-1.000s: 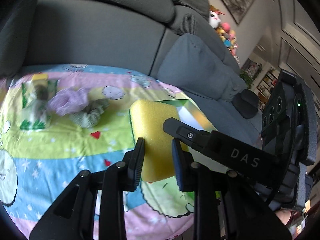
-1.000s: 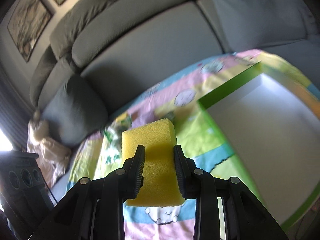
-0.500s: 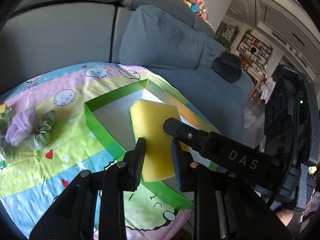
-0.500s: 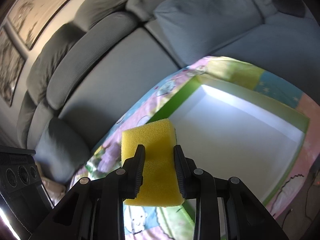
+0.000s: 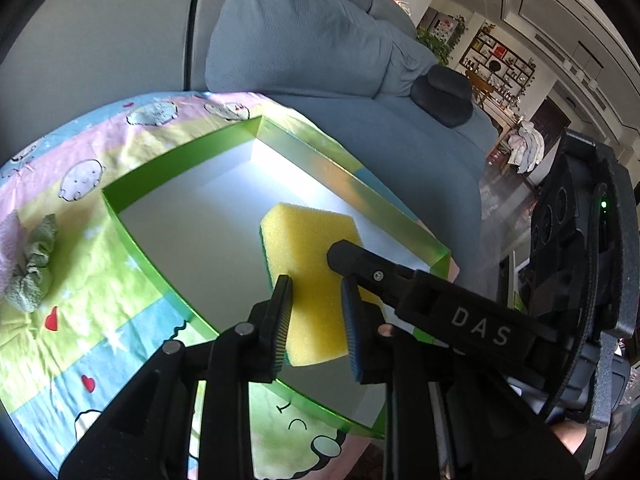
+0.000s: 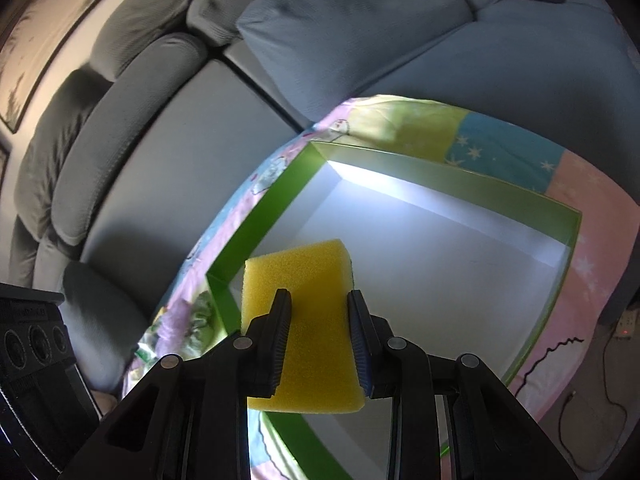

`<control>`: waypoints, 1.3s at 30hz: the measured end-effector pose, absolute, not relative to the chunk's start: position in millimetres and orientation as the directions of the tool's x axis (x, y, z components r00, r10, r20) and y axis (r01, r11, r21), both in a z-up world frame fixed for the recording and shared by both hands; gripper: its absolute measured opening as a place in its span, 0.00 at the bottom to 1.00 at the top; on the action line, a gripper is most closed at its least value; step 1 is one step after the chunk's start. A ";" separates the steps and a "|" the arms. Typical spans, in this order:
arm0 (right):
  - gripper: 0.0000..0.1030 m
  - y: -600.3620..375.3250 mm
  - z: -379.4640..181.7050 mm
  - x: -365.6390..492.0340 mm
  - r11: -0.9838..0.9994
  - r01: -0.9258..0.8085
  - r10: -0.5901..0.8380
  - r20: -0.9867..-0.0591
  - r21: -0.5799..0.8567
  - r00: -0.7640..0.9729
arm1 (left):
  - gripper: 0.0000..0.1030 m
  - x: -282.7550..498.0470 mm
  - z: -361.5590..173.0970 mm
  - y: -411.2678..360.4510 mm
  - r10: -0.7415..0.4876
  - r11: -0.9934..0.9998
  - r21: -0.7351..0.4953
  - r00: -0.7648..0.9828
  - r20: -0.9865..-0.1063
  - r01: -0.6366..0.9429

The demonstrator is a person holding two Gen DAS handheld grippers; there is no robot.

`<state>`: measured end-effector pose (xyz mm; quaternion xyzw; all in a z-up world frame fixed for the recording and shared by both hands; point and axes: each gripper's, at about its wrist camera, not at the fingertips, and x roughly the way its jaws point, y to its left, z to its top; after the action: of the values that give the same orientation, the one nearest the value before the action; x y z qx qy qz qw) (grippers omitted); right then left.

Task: Organize objects
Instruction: 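Carry the sponge over the green box and open the right gripper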

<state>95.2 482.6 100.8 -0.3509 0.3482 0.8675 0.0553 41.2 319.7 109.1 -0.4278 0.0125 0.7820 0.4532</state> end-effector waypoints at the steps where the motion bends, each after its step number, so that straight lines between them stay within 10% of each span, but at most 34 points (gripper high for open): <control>1: 0.31 483.2 99.0 94.7 -0.751 -0.348 -0.145 -0.654 0.561 -0.742 | 0.21 40.6 106.6 320.7 0.695 -0.589 -0.370 -0.217 -0.685 -0.718; 39: 0.30 451.5 77.6 71.4 -0.830 -0.370 -0.118 -0.779 0.418 -0.616 | 0.10 23.5 81.6 274.9 0.593 -0.714 -0.282 -0.339 -0.731 -0.641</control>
<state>71.4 451.5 77.6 -0.4320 0.2821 0.8534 0.0739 23.5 274.9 81.6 -0.4339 0.0277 0.8177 0.3772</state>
